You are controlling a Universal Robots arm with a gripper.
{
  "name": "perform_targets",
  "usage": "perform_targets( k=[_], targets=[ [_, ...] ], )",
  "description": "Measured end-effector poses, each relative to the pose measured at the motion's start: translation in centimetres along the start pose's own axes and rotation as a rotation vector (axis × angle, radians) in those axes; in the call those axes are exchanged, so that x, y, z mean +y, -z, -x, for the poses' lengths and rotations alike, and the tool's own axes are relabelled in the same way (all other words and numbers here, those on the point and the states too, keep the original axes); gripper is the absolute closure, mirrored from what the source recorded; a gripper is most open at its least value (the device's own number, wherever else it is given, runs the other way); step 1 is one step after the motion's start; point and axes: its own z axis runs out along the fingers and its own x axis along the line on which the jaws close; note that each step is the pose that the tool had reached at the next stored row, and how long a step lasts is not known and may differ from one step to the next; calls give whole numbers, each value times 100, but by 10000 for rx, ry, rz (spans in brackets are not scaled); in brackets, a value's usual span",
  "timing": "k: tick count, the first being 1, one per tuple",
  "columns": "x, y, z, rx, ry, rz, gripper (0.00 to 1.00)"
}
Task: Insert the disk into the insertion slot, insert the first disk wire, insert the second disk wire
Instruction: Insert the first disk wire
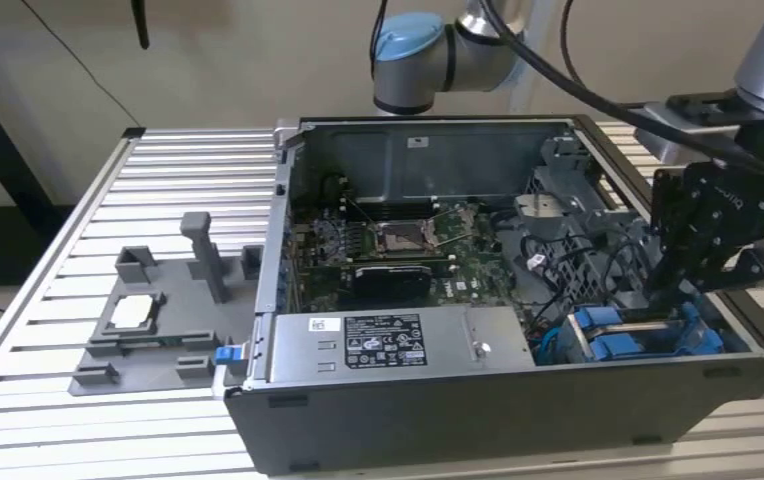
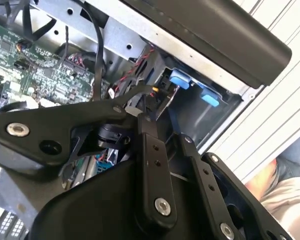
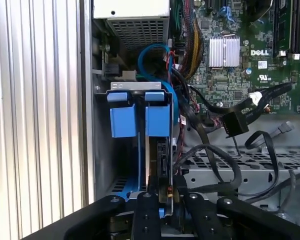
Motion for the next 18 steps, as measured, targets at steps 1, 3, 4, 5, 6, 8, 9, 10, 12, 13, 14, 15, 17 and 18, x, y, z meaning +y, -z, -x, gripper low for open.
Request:
perform_targets(
  k=[1,3,4,5,6,8,9,10,12,13,14,15,17,18],
  targets=[
    [0,27,-1,-1,1,-1,73],
    [0,74,-3,1,1,-5,73],
    [1,90,-3,0,1,-9,73],
    [2,108,-4,1,0,-14,73],
    [2,127,-5,1,0,-18,73],
    [2,171,-6,0,0,-24,73],
    [2,194,-8,1,-1,-28,73],
    [3,213,-8,1,-1,-31,73],
    [3,244,-8,0,-1,-39,73],
    [3,265,-8,0,-2,-46,73],
    [3,287,-9,0,-2,-54,73],
    [3,306,-9,0,-2,-62,73],
    [3,322,-10,-3,-2,-73,73],
    [4,322,-10,-4,-2,-74,73]
  ],
)
